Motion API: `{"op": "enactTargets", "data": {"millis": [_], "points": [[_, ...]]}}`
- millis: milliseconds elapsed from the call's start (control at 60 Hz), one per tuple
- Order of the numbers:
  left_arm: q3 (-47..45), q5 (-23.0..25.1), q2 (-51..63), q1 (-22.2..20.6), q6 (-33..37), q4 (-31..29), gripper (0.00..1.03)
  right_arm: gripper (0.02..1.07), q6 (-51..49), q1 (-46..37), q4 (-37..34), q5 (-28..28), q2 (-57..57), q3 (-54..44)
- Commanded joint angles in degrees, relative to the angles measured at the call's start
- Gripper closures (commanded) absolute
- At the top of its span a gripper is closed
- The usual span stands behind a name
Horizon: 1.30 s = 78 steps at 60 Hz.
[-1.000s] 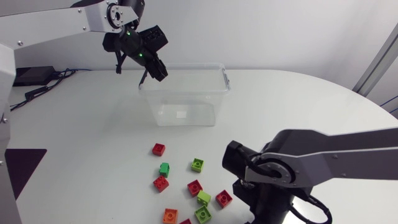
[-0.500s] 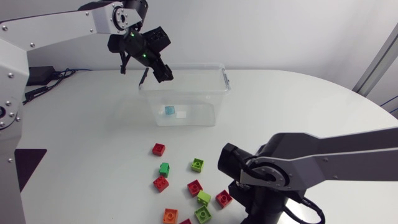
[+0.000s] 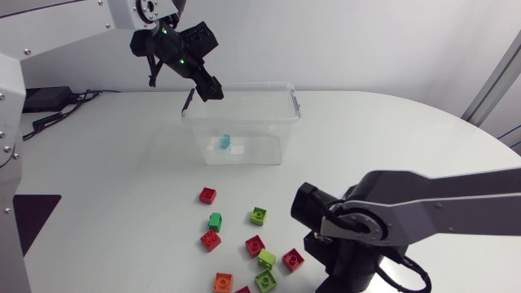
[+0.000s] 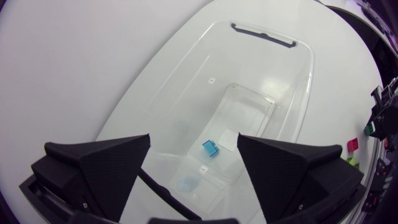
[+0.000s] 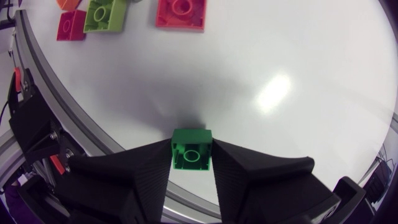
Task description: Place the duplo bricks in the container
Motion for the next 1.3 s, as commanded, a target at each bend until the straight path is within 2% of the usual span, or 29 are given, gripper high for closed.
{"op": "enactTargets", "data": {"millis": [0,50,233,517,667,883,1283], "points": [[2.1,0.8,-5.2,0.3,-1.1,-1.7,0.05,0.80,0.5,-1.8,-1.3,1.4,-3.4,-0.7],[1.2,1.1,-7.4,0.3,-1.3,-3.6,0.05,0.80,0.5,-2.8,-2.5,2.5,-5.8,0.3],[-7.0,1.3,-15.7,-1.0,-1.6,-3.7,0.05,0.80,-1.0,-7.5,-6.6,4.7,-11.7,6.2],[-28.3,1.2,-30.8,-5.6,-1.5,-3.2,0.05,0.80,-2.5,-11.4,-6.7,6.4,-14.2,17.7],[-42.9,1.2,-37.7,-7.0,-2.1,1.1,0.05,0.79,-2.2,-12.2,-4.1,6.4,-12.9,22.6],[-59.0,1.0,-41.8,-8.3,-3.5,6.7,0.05,0.79,-2.5,-14.8,1.0,6.5,-9.7,28.0],[-74.3,-0.6,-41.3,-12.9,-11.5,16.1,0.05,0.79,-2.6,-17.4,11.7,8.0,-2.8,35.0]]}}
